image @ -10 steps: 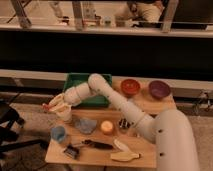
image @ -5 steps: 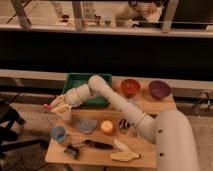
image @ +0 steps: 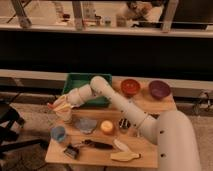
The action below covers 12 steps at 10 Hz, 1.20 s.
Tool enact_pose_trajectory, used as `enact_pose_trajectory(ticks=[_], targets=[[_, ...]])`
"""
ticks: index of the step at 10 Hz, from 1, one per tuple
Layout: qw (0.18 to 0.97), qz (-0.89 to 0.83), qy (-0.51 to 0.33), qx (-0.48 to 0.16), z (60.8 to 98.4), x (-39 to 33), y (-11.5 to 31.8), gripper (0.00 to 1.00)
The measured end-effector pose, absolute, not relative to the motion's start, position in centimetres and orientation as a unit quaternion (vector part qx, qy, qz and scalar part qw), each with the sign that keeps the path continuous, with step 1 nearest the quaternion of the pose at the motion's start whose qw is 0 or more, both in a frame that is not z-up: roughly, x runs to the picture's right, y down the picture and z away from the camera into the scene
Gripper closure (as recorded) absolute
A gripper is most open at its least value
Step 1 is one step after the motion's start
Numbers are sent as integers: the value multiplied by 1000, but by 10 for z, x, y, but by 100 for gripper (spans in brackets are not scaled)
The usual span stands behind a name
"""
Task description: Place pepper in paper cup
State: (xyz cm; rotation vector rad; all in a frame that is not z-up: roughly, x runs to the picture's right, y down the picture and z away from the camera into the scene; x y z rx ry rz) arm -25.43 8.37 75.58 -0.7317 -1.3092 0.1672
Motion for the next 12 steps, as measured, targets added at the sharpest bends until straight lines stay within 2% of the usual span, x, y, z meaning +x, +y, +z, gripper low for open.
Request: enact_pose_trajectory(ticks=[1, 2, 6, 7, 8, 9, 12], targets=[[731, 77, -591, -331, 759, -253, 83, 94], [733, 80, -590, -328, 761, -250, 81, 86], [733, 80, -595, -319, 761, -251, 76, 45], [732, 83, -597, -317, 760, -251, 74, 32], [732, 83, -598, -316, 759, -250, 74, 26], [730, 84, -600, -316, 758, -250, 73, 21], [726, 85, -605, -317, 755, -253, 74, 20]])
